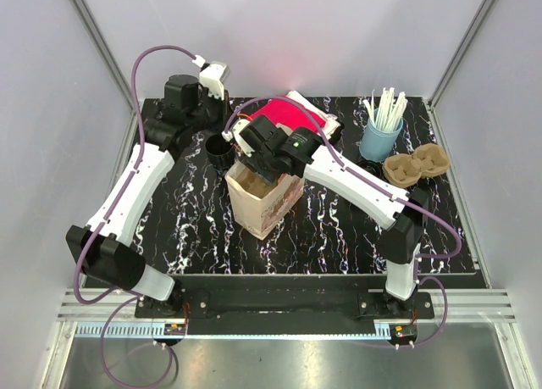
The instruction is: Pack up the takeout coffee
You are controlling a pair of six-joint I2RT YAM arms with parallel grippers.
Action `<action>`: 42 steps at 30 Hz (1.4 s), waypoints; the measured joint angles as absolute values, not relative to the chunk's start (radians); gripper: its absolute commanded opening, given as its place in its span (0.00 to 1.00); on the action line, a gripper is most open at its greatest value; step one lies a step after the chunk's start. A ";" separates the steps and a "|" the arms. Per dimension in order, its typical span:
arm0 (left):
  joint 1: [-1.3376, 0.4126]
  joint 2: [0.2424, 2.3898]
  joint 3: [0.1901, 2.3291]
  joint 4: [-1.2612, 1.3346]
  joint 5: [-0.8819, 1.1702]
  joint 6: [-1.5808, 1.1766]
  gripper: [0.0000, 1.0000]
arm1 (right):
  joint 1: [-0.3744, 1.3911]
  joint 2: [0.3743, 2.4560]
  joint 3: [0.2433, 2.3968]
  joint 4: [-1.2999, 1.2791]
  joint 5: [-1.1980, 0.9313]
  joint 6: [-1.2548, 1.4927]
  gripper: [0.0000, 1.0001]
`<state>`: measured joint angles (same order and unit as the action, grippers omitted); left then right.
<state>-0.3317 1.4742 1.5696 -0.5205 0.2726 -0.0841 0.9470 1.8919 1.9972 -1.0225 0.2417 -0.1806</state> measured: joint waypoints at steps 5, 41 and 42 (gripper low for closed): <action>-0.332 1.474 1.568 -0.520 0.273 -0.089 0.00 | 0.946 1.893 1.997 -1.023 0.254 -0.159 0.38; -0.325 1.467 1.560 -0.514 0.252 -0.104 0.00 | 0.934 1.926 1.983 -0.995 0.270 -0.110 0.40; -0.325 1.467 1.560 -0.513 0.252 -0.104 0.00 | 0.934 1.927 1.980 -0.993 0.269 -0.110 0.39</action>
